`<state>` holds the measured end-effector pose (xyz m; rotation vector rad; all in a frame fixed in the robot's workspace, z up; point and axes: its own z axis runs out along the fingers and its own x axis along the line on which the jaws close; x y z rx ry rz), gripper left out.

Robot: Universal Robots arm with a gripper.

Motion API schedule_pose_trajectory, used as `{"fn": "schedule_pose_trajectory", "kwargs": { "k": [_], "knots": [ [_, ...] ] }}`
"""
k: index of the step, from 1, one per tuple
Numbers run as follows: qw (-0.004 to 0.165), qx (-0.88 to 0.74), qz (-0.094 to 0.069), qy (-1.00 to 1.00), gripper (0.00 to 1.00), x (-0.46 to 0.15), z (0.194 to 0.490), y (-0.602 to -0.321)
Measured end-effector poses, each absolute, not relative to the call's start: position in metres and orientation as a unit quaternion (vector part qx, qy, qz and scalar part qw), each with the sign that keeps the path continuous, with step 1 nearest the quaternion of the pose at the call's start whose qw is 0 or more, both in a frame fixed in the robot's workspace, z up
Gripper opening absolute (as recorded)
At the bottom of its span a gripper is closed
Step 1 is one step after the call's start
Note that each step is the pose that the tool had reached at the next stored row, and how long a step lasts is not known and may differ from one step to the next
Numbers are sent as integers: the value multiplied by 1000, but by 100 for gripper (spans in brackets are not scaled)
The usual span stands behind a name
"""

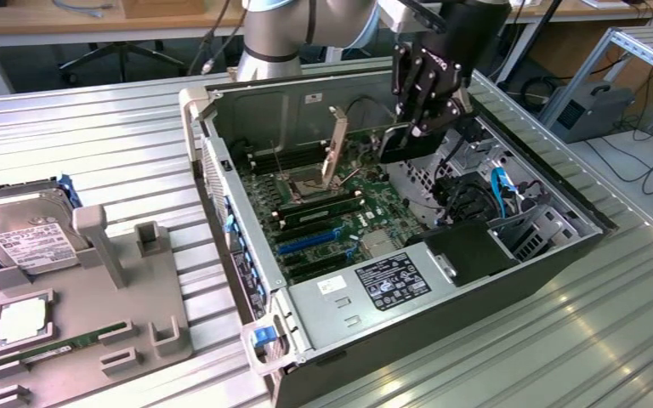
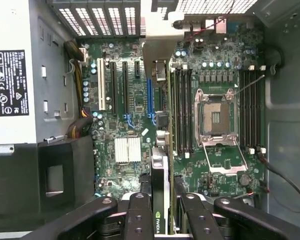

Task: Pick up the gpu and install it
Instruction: 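Insert the gpu into the slot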

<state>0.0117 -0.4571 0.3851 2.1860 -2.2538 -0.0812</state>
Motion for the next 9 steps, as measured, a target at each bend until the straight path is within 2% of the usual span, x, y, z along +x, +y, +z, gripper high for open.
{"fn": "schedule_pose_trajectory", "kwargs": {
  "k": [9],
  "knots": [
    [1,696,-26,-718,27,5,346,-457]
  ]
}}
